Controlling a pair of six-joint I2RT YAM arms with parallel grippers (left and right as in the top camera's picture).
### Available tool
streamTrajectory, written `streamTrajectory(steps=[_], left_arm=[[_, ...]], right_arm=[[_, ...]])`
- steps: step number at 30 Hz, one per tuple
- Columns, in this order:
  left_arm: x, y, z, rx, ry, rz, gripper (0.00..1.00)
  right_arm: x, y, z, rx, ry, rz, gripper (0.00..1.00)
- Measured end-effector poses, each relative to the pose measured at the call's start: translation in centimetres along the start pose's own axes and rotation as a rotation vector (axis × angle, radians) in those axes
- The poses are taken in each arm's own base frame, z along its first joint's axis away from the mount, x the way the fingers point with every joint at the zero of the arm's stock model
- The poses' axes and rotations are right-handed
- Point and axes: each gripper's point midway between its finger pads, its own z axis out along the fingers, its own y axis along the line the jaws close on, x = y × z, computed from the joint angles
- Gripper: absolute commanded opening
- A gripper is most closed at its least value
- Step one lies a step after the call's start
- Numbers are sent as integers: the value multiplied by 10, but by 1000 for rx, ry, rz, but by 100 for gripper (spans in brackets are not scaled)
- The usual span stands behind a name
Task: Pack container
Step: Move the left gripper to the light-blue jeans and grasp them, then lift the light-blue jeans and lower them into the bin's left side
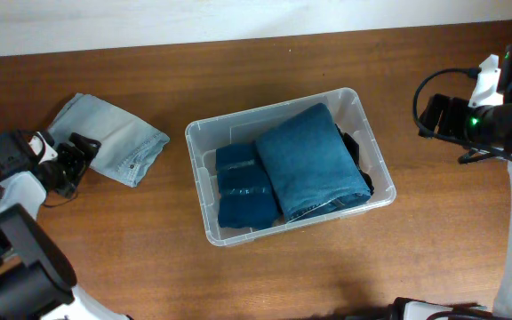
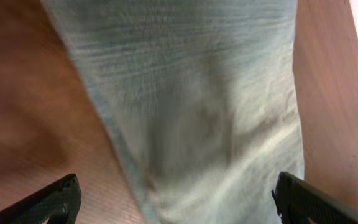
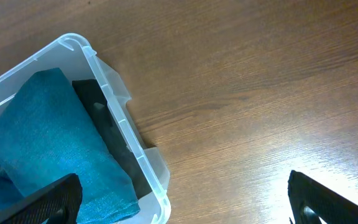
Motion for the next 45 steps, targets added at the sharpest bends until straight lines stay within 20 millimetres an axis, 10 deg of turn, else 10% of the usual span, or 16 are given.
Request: streamTrajectory(steps=[5,9,11,15,22,27,34,39,45], left_arm=[[-10,-13,18,128,-8,17,98],[-14,-24,30,258,-5,39,62],[-8,-26,37,313,25,36,24],[3,-30,41,375,63,31,1],[12,-43,33,445,106,26,1],[7,-85,-16,485,67,104,1],[7,-182,-142,596,-120,357,1],[59,-238,-208,689,-129,499,0],[142,-275,-237,779,14,619,1]], right_arm=[[0,0,0,0,0,1,99],[0,0,0,0,0,0,99],[0,0,0,0,0,1,98],[1,0,0,1,6,1,98],[2,-1,3,2,15,2,99],[2,-1,3,2,16,2,99],[2,-1,4,2,19,2,98],[2,-1,4,2,19,2,98],[2,-1,4,2,19,3,99]])
